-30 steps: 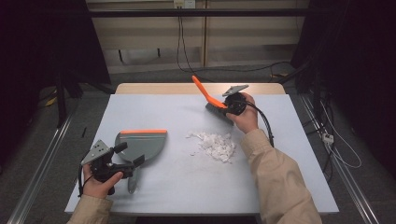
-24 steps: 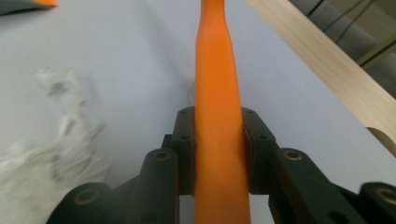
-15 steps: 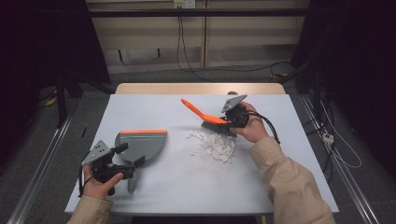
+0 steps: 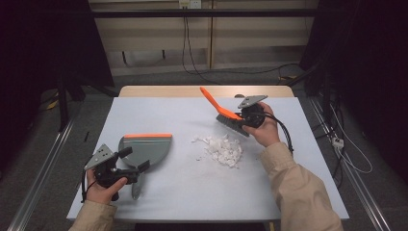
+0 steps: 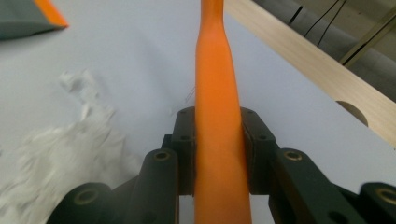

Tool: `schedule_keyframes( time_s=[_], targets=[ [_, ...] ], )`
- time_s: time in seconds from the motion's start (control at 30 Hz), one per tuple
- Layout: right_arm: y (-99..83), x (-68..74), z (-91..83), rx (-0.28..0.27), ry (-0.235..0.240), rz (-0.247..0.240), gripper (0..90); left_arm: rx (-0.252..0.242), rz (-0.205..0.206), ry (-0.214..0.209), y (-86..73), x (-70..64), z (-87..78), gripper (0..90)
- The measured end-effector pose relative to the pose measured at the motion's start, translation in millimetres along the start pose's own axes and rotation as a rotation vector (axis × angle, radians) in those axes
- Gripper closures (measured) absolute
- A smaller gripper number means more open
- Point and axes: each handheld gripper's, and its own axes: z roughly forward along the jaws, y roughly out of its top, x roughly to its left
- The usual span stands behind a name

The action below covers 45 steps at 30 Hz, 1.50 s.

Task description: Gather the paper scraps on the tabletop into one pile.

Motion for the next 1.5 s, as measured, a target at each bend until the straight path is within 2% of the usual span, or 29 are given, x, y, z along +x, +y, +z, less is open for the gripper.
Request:
schedule_keyframes(
  time_s=[0.07,0.13,0.17,0.23,0.27,0.3,0.37,0.43,0.5,0.57,0.73,0.77,0.8,0.87,0.97,1.0,1.03,1.13,1.17,1.2,1.23,1.27,1.3,1.33,1.37,1.5],
  targets=[
    [2.1,-1.2,10.4,0.005,0.004,0.004,71.5,0.003,0.003,0.000,-0.5,-1.0,0.2,6.6],
    [4.7,1.7,23.8,0.036,-0.015,-0.029,71.5,0.002,0.004,-0.001,-0.1,-2.3,0.3,6.6],
    [5.5,2.9,29.2,0.029,-0.014,-0.041,71.5,0.002,0.005,-0.003,0.3,-2.5,0.0,6.6],
    [7.6,4.9,35.4,0.006,0.048,-0.024,71.6,0.000,0.007,-0.002,0.7,-2.6,-0.4,6.6],
    [7.6,4.9,35.4,0.006,0.048,-0.024,71.6,-0.003,0.009,0.000,1.2,-2.8,-0.9,6.6],
    [10.7,12.6,34.8,0.037,0.060,-0.085,71.5,-0.008,0.006,-0.001,1.6,-2.8,-1.1,6.6],
    [11.4,17.5,30.4,0.058,0.079,-0.116,71.5,-0.007,0.006,0.001,1.7,-1.0,-1.1,6.6],
    [10.5,21.2,23.8,0.068,0.120,-0.136,71.5,-0.004,0.007,0.002,1.4,-0.7,-0.8,6.6],
    [8.9,24.0,17.1,0.073,0.159,-0.148,71.5,-0.004,0.010,0.001,1.9,-1.2,-0.7,6.6],
    [7.1,27.4,11.7,0.082,0.163,-0.155,71.5,-0.007,0.012,-0.001,2.6,-1.9,-0.7,6.6],
    [7.5,31.0,-2.0,0.050,0.178,-0.120,71.5,-0.005,0.016,0.000,3.3,-2.7,0.4,6.6],
    [10.1,31.5,-9.6,0.046,0.119,-0.107,71.5,-0.003,0.018,0.002,3.4,-2.8,1.2,6.6],
    [11.2,30.7,-13.4,0.041,0.093,-0.095,71.5,-0.003,0.018,0.003,3.3,-3.0,1.5,6.6],
    [11.5,27.2,-20.3,0.015,0.096,-0.052,71.5,-0.002,0.019,0.001,3.4,-3.2,1.5,6.6],
    [10.2,25.2,-30.2,0.007,0.040,0.022,71.5,-0.001,0.024,0.001,3.5,-4.4,0.6,6.6],
    [10.2,25.2,-30.2,0.007,0.040,0.022,71.5,-0.001,0.024,0.001,3.5,-4.4,0.6,6.6],
    [6.5,24.6,-36.4,0.002,0.007,0.054,71.5,0.000,0.024,0.004,2.6,-4.7,0.4,6.6],
    [-2.5,25.2,-45.7,-0.014,-0.021,0.151,71.5,0.007,0.027,0.003,1.3,-4.9,-0.7,6.6],
    [-6.3,25.7,-48.8,-0.027,-0.028,0.198,71.5,0.007,0.029,0.004,1.0,-5.2,-1.1,6.5],
    [-6.3,25.7,-48.8,-0.027,-0.028,0.198,71.5,0.007,0.029,0.004,1.0,-5.2,-1.1,6.6],
    [-12.2,28.1,-55.0,-0.033,-0.068,0.236,71.5,0.008,0.031,0.004,0.8,-5.7,-1.7,6.5],
    [-14.7,29.8,-56.9,-0.027,-0.094,0.238,71.5,0.008,0.031,0.004,0.8,-5.7,-1.7,6.6],
    [-16.9,31.4,-58.7,-0.015,-0.109,0.258,71.5,0.009,0.035,0.005,1.0,-6.1,-2.6,6.5],
    [-16.9,31.4,-58.7,-0.015,-0.109,0.258,71.5,0.009,0.035,0.005,1.0,-6.1,-2.6,6.5],
    [-22.2,34.0,-62.1,-0.020,-0.124,0.305,71.5,0.007,0.034,0.002,1.1,-6.6,-3.0,6.6],
    [-33.6,42.3,-67.3,-0.024,-0.171,0.367,71.5,0.003,0.041,0.003,1.1,-8.4,-3.5,6.5]
  ],
)
